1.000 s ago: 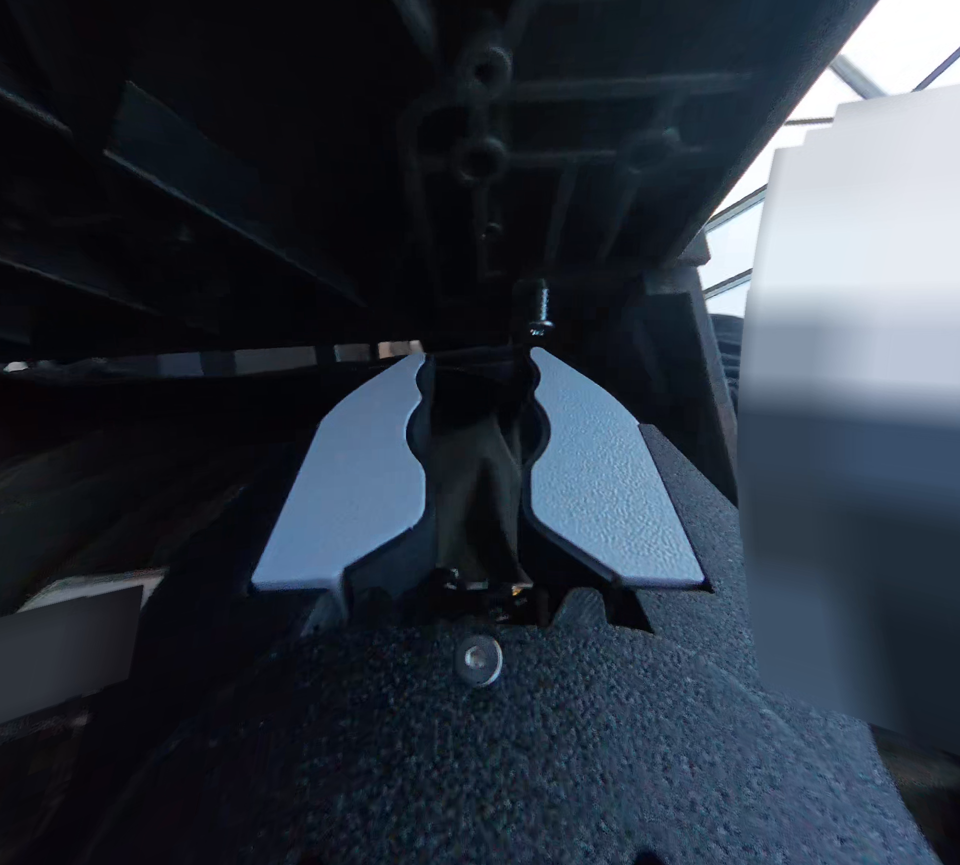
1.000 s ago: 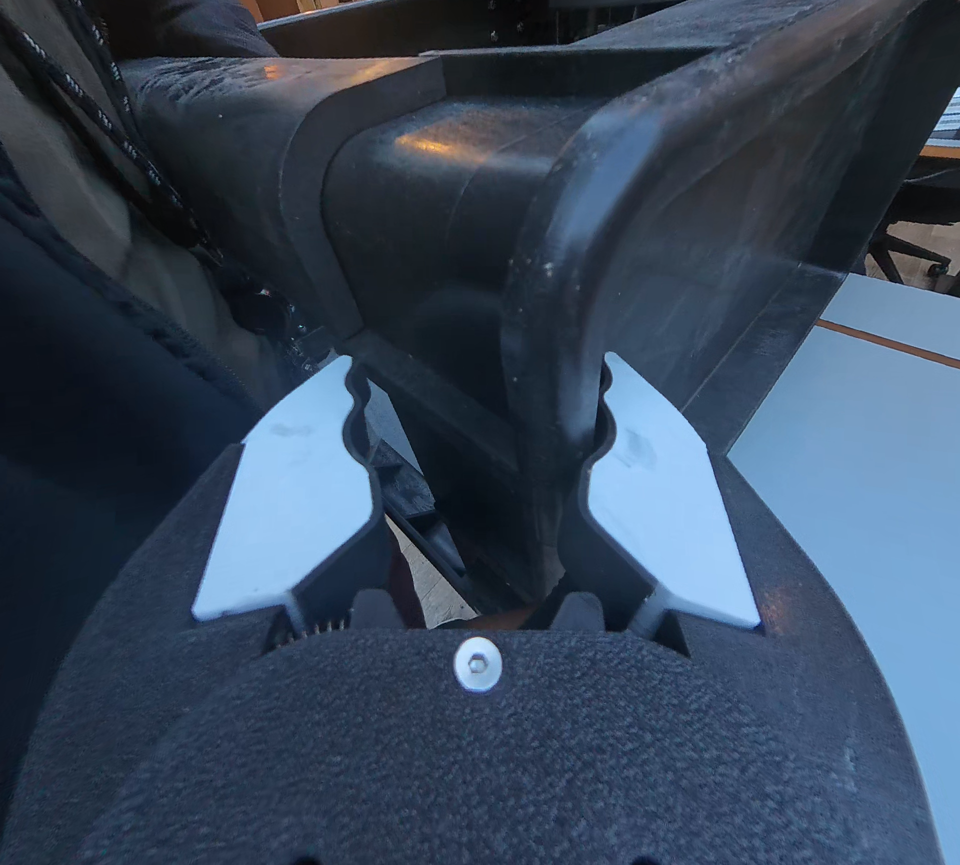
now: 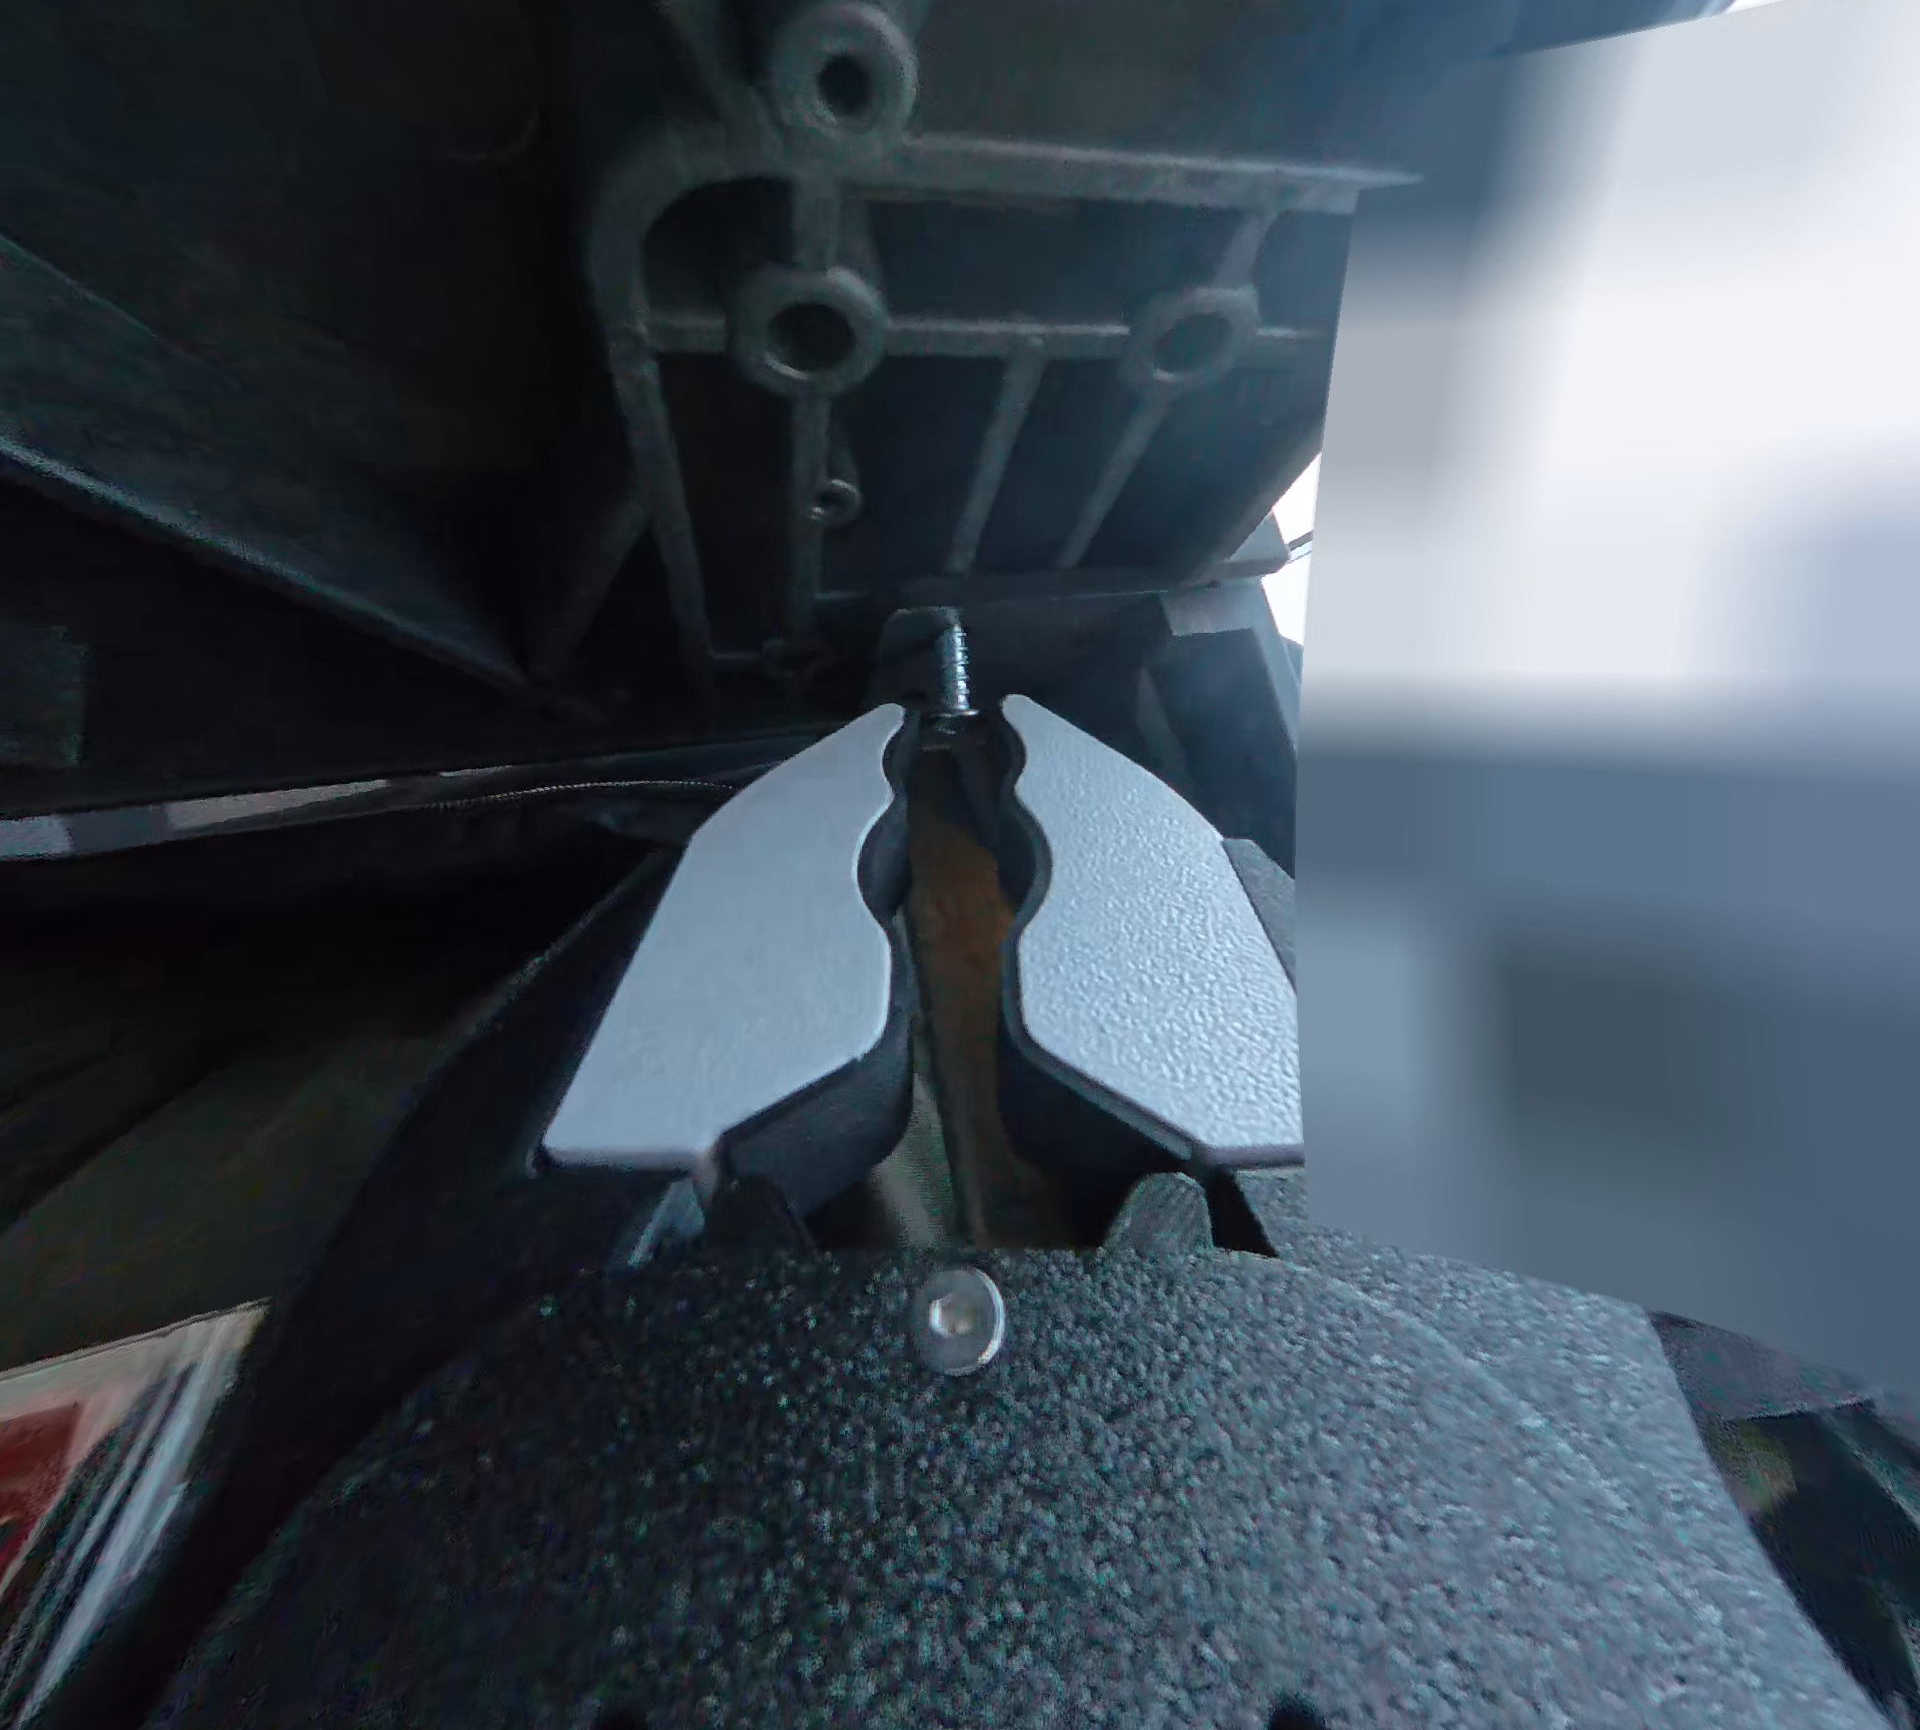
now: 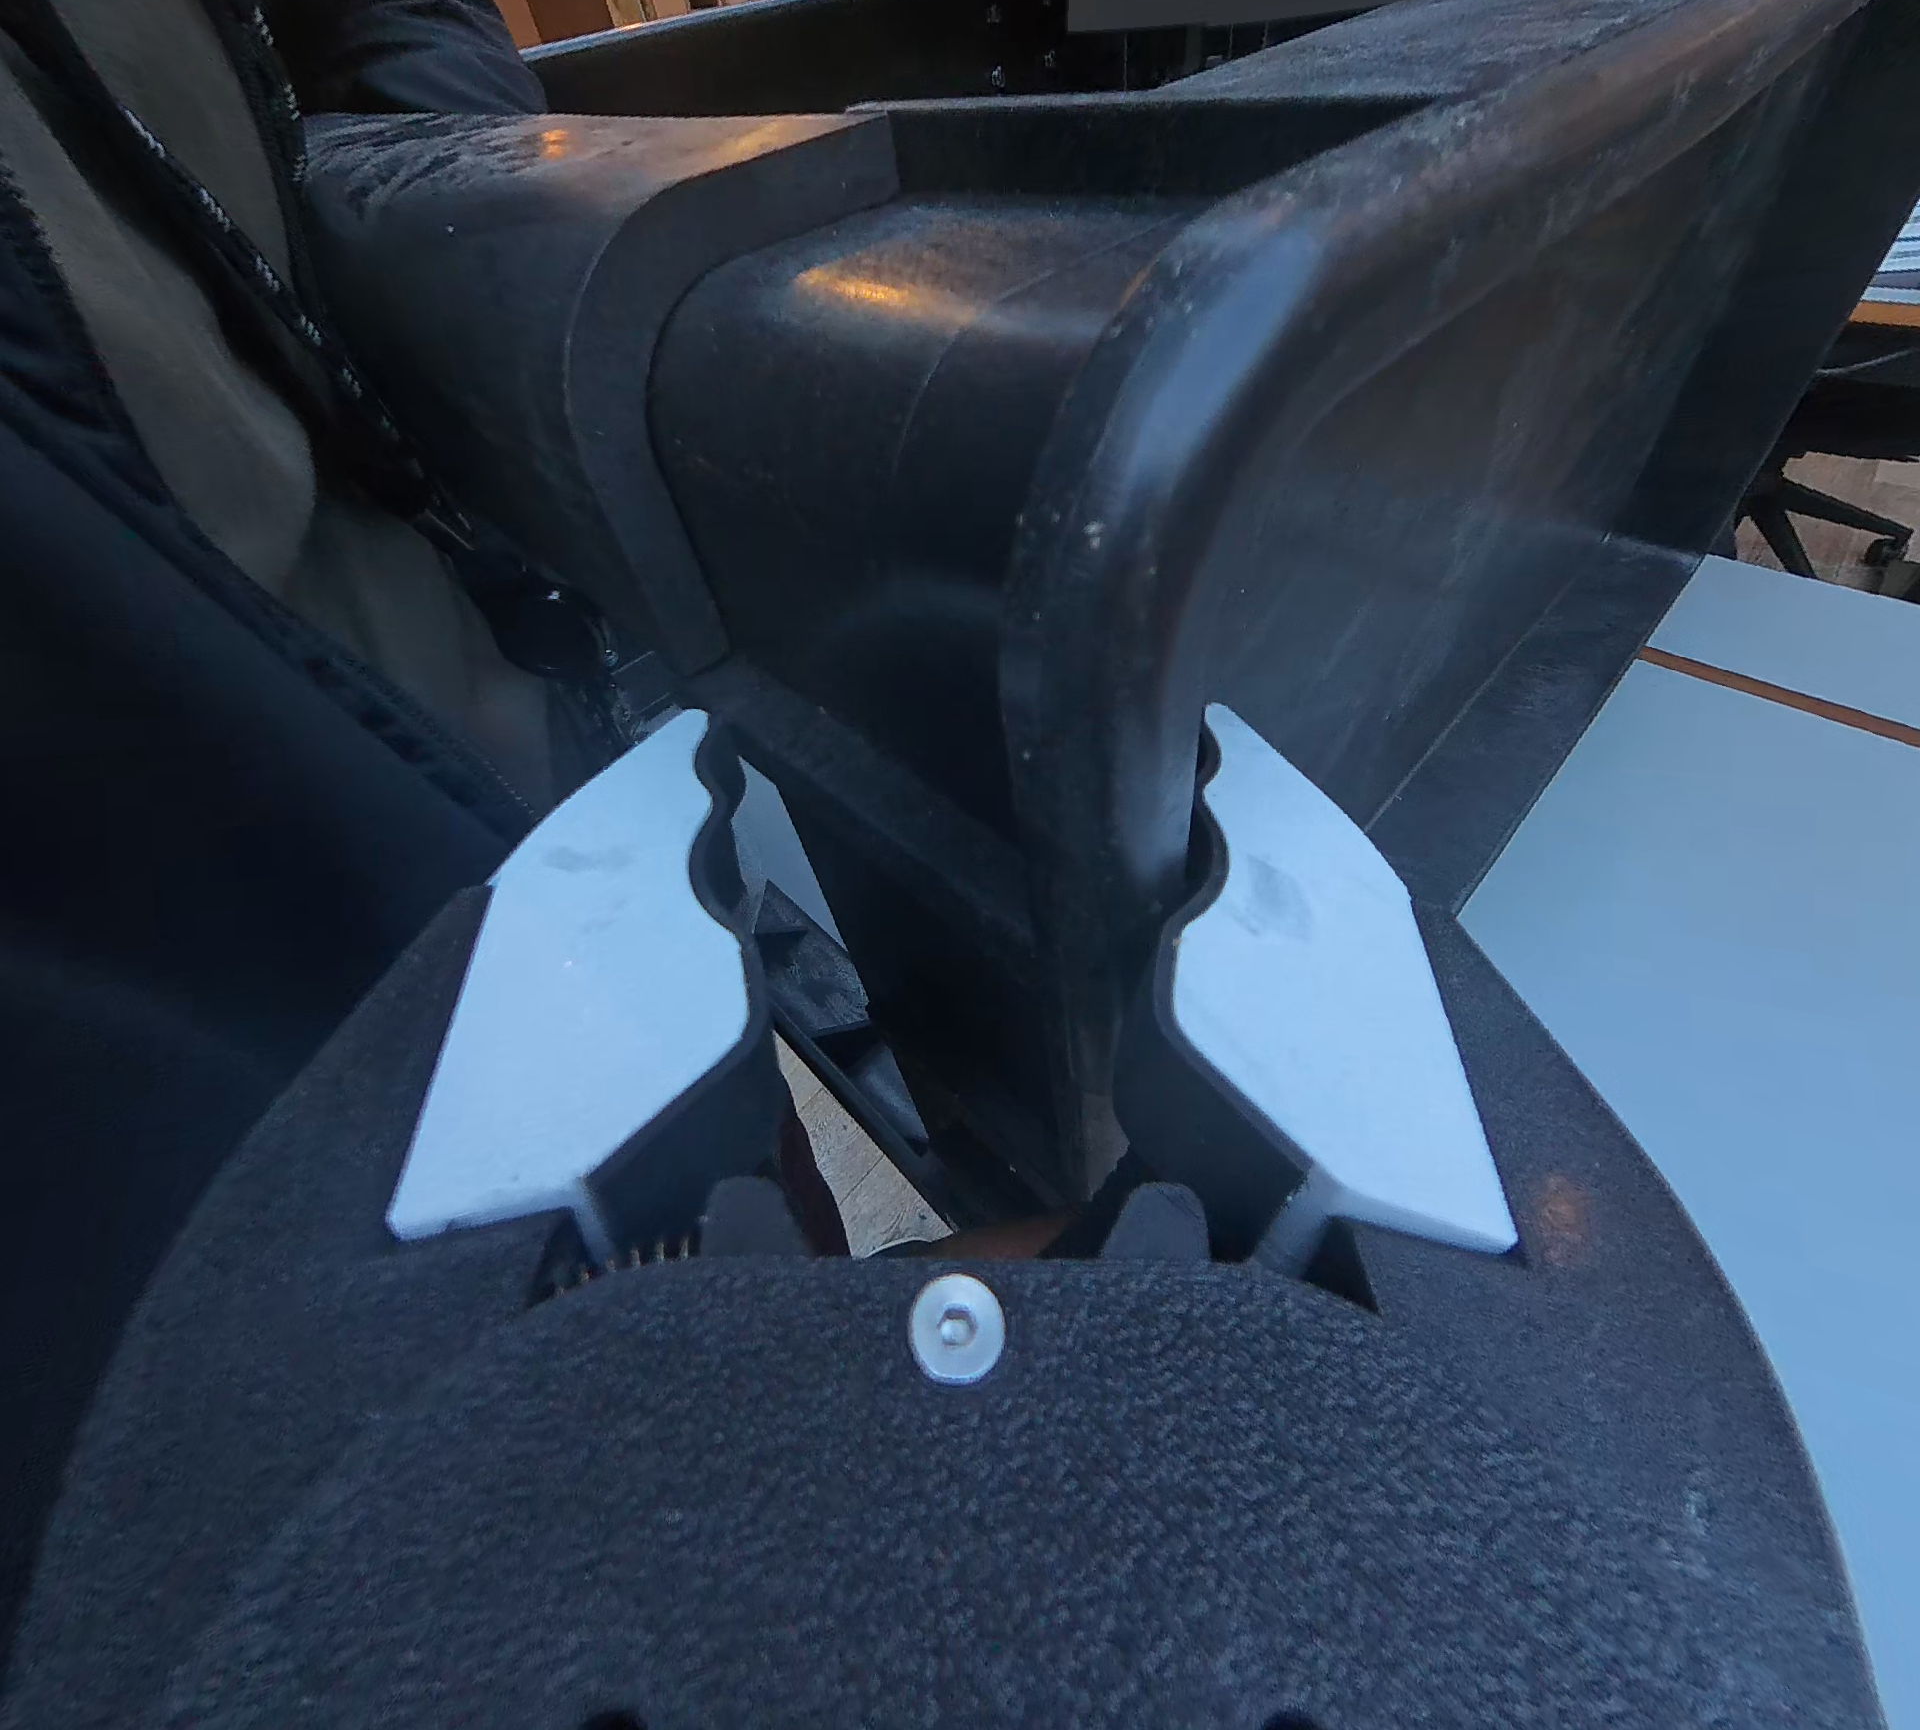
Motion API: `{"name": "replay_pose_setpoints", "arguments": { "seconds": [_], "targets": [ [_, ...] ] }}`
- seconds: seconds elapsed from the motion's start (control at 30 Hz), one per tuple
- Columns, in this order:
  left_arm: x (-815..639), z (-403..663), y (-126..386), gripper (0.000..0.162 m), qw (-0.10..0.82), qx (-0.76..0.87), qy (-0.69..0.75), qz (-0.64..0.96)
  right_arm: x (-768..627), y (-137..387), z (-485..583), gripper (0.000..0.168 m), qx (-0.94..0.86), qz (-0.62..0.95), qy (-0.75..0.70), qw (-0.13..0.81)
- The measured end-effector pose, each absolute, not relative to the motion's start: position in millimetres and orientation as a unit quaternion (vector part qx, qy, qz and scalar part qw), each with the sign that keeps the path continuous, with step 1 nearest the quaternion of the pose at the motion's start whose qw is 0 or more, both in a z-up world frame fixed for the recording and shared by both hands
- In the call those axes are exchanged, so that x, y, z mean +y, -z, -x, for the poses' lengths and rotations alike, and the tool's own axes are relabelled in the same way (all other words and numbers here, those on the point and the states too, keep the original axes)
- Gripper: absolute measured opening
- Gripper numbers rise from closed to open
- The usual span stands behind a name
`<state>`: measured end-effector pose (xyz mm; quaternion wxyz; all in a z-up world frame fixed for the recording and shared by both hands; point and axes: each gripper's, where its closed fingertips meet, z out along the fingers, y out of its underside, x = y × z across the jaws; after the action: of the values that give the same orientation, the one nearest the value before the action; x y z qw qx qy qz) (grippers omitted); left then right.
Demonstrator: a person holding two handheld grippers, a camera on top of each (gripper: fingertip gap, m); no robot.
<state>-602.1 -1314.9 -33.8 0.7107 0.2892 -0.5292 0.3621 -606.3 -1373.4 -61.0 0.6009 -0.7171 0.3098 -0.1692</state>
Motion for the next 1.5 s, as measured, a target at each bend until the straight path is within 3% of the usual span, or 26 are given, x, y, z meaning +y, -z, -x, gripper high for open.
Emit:
{"name": "replay_pose_setpoints", "arguments": {
  "seconds": [0.03,0.4,0.67,1.5],
  "targets": [
    [-1315.0,602.3,34.0,0.012,0.7,-0.543,-0.369,-0.28,-1373.4,61.0,606.3,0.084,0.31,0.717,0.169,0.601],
    [-1316.3,600.3,41.7,0.011,0.482,-0.75,-0.437,-0.12,-1373.1,61.1,605.7,0.085,0.311,0.717,0.175,0.598],
    [-1317.4,598.7,41.4,0.01,0.351,-0.815,-0.461,0.003,-1373.0,62.4,605.9,0.085,0.309,0.725,0.176,0.589],
    [-1317.1,595.2,46.5,0.009,0.111,-0.803,-0.505,0.297,-1373.2,65.3,604.3,0.087,0.307,0.737,0.192,0.571]
  ]
}}
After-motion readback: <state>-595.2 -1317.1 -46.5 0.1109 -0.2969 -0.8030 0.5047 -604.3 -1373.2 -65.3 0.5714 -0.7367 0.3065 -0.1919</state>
